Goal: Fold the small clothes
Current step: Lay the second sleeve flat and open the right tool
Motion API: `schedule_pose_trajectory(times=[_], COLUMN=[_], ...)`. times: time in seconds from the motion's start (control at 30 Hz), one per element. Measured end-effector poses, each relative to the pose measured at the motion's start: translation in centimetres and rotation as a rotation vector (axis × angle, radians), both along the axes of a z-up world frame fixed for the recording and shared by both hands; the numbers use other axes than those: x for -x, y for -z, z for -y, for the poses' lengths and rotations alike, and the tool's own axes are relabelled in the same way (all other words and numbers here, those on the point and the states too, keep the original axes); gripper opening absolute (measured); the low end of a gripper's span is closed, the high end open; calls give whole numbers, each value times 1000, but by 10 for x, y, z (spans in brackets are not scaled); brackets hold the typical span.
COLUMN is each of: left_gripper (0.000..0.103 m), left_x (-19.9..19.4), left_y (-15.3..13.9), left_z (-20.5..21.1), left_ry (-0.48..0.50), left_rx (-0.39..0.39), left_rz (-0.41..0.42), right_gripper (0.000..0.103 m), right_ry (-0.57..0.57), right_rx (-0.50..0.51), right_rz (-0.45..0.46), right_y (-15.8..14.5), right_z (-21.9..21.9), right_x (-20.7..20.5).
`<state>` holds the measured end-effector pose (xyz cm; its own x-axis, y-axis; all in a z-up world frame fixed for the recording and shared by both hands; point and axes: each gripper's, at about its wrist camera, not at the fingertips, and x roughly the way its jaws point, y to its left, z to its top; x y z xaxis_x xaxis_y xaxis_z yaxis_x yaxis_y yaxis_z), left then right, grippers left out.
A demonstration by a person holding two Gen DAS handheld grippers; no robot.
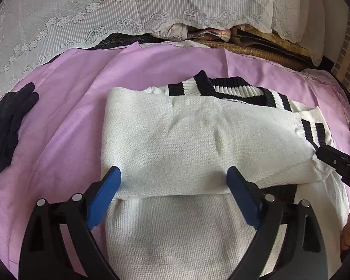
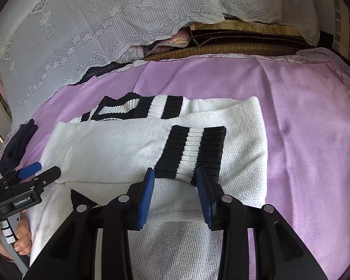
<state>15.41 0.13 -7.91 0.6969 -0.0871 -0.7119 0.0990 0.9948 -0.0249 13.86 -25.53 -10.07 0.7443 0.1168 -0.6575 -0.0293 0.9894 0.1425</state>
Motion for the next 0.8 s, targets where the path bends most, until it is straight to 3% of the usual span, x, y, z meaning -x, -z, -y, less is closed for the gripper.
schedule_pose_trajectory(times=[0.1, 0.2, 0.4, 0.6, 0.67, 0.8], left_gripper=[90, 90, 92, 92, 97, 97], left_x=[10, 18, -20, -61, -70, -66], left_y=[-4, -18, -39, -6, 7, 5], left_z=[0, -1, 8, 28, 20, 6], left_ry=[2, 15, 12, 4, 1, -28], left_rx=[-10, 18, 54, -32, 15, 76], left_rz=[22, 66, 64, -3, -63, -57], right_gripper=[44, 46, 46, 46, 46, 46], right_ry=[35, 61, 75, 73, 67, 77], right_rx=[32, 19, 40, 49, -12, -22], right_rz=[8, 73, 75, 3, 1, 33], right_y=[-3, -16, -31, -10, -5, -10], right_z=[-2, 1, -3, 4, 13, 14], right_x=[8, 18, -14, -52, -52, -44])
